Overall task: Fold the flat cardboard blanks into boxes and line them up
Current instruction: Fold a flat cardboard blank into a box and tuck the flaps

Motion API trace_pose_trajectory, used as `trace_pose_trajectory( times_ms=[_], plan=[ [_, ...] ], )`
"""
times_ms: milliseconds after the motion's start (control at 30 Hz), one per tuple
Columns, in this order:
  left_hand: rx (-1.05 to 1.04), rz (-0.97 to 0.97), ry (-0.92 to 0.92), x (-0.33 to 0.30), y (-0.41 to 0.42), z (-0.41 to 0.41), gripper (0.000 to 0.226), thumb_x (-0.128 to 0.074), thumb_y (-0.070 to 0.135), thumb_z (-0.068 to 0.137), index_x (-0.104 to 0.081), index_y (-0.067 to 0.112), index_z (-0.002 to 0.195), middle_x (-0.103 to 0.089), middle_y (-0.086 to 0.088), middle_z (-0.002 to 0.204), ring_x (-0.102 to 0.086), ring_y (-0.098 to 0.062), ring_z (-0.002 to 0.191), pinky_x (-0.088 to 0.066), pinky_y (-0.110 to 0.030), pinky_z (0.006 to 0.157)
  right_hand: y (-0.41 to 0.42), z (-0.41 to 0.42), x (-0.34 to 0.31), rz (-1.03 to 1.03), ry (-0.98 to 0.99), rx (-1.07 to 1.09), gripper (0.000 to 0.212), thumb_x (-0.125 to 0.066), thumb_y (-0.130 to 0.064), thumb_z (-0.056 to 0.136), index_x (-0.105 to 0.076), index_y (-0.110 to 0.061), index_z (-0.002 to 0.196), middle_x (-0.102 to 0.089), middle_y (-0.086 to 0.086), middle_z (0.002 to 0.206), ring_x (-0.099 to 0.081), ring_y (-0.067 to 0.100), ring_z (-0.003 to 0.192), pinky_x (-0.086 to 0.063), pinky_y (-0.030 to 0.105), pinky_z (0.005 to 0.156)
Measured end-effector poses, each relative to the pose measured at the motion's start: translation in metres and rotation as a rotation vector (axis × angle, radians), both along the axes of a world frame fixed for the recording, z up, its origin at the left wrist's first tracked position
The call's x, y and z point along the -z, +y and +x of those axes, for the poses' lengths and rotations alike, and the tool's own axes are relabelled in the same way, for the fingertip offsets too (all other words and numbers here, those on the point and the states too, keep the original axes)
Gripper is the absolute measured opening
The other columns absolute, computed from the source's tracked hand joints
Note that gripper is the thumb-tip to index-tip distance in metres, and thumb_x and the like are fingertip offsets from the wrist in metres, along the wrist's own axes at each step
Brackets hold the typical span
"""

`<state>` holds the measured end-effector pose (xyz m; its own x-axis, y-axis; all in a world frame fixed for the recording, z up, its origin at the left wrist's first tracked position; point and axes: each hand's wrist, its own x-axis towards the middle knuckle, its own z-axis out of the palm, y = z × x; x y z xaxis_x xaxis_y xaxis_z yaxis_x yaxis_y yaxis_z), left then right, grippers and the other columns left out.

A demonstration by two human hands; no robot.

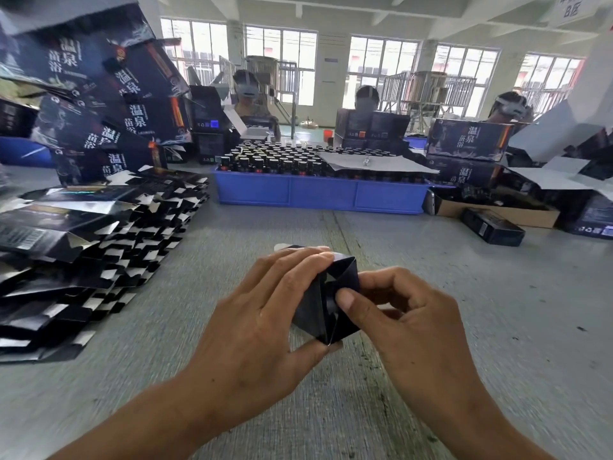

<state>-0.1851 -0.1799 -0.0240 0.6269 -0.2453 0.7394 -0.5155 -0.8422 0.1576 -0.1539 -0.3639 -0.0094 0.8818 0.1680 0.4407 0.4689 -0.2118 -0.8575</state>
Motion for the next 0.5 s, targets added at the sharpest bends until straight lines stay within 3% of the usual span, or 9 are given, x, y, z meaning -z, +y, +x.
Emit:
trace_pose_trajectory(
  times_ms=[200,400,500],
  plan=[
    [0.011,-0.014,-0.01,-0.0017,-0.002,0.0,0.081,-0.066,0.056,0.079,-0.036,0.022,0.147,-0.044,0.013,0.147,-0.042,-0.011,0.138,-0.046,-0.03,0.105,-0.0005,-0.0034,-0.0016,-0.045,-0.065,0.046,0.009,-0.076,-0.038,0.078,-0.072,-0.036,0.086,-0.073,-0.019,0.087,-0.069,0.003,0.082,-0.057,0.026,0.066],
    [0.012,-0.006,-0.006,0.0005,0.0008,0.0001,0.084,-0.072,0.053,0.079,-0.036,0.021,0.147,-0.043,0.013,0.148,-0.042,-0.014,0.139,-0.048,-0.035,0.104,-0.0039,0.0028,-0.0024,-0.073,-0.046,-0.039,0.013,-0.078,-0.037,0.079,-0.07,-0.04,0.089,-0.073,-0.019,0.09,-0.071,0.005,0.083,-0.059,0.028,0.071],
    [0.003,0.007,-0.012,0.0004,0.0015,0.0007,0.083,-0.071,0.054,0.079,-0.036,0.021,0.147,-0.043,0.013,0.148,-0.042,-0.013,0.138,-0.046,-0.033,0.106,-0.0051,0.0048,-0.0013,-0.079,-0.056,-0.067,0.018,-0.075,-0.046,0.075,-0.071,-0.039,0.091,-0.073,-0.018,0.092,-0.071,0.005,0.086,-0.06,0.027,0.071]
  ],
)
